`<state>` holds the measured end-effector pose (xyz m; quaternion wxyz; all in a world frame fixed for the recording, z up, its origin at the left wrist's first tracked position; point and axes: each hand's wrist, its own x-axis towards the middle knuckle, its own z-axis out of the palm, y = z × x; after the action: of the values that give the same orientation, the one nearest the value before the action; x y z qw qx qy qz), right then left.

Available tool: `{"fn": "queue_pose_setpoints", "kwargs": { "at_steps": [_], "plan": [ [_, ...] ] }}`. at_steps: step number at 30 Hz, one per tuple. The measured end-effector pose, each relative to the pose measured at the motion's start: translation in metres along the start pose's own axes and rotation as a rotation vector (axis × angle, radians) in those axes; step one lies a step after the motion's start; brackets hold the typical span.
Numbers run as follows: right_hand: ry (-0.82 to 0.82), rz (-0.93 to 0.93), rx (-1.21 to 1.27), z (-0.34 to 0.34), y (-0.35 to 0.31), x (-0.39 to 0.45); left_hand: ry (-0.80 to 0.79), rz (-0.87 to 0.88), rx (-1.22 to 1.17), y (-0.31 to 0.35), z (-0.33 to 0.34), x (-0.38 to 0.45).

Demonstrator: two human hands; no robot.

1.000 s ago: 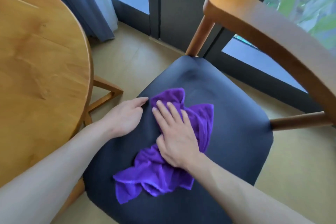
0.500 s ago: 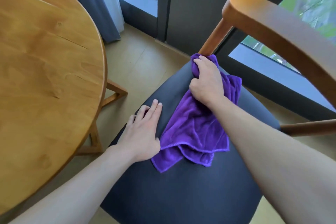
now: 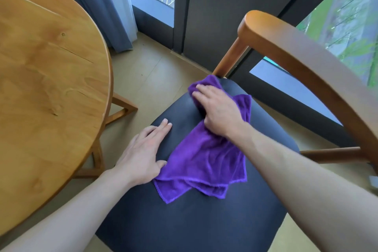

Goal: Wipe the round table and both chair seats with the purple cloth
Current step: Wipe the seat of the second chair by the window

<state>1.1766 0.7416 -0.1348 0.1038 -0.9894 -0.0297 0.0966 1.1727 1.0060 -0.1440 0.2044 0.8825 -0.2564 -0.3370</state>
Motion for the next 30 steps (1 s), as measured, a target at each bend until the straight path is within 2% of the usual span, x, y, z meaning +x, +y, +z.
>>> {"fn": "queue_pose_setpoints", "kwargs": {
  "at_steps": [3,6,8,10,13,15,17,20,26,28,30],
  "plan": [
    [0.038,0.174,0.005,-0.009,0.024,0.018,0.029,0.01,-0.008,-0.004,0.004,0.0],
    [0.078,0.294,0.069,-0.005,0.01,0.029,0.05,0.019,0.018,-0.004,0.006,0.002],
    [0.066,0.264,0.05,-0.001,-0.006,0.036,0.044,0.022,0.019,-0.003,0.005,0.002],
    [0.017,0.134,0.046,-0.001,-0.011,0.038,0.028,0.022,0.028,-0.004,0.002,0.003],
    [-0.012,0.071,0.14,-0.008,0.009,0.026,0.013,0.02,0.014,-0.005,-0.001,0.001],
    [0.056,0.214,0.226,-0.008,0.028,0.004,0.01,0.024,0.025,-0.006,-0.002,0.0],
    [0.117,0.438,0.281,-0.005,0.044,-0.026,0.006,0.021,0.028,-0.005,-0.002,0.0],
    [0.141,0.672,0.35,0.003,0.053,-0.062,0.015,0.008,0.012,-0.004,0.0,0.0],
    [0.304,0.829,0.492,0.001,0.036,-0.018,0.009,-0.007,0.016,-0.003,0.001,0.001],
    [0.276,0.827,0.491,-0.002,0.033,0.007,0.01,-0.014,0.019,-0.003,0.0,0.002],
    [0.214,0.75,0.449,-0.003,0.034,0.02,0.003,-0.008,0.044,0.0,-0.003,0.002]
  ]
}}
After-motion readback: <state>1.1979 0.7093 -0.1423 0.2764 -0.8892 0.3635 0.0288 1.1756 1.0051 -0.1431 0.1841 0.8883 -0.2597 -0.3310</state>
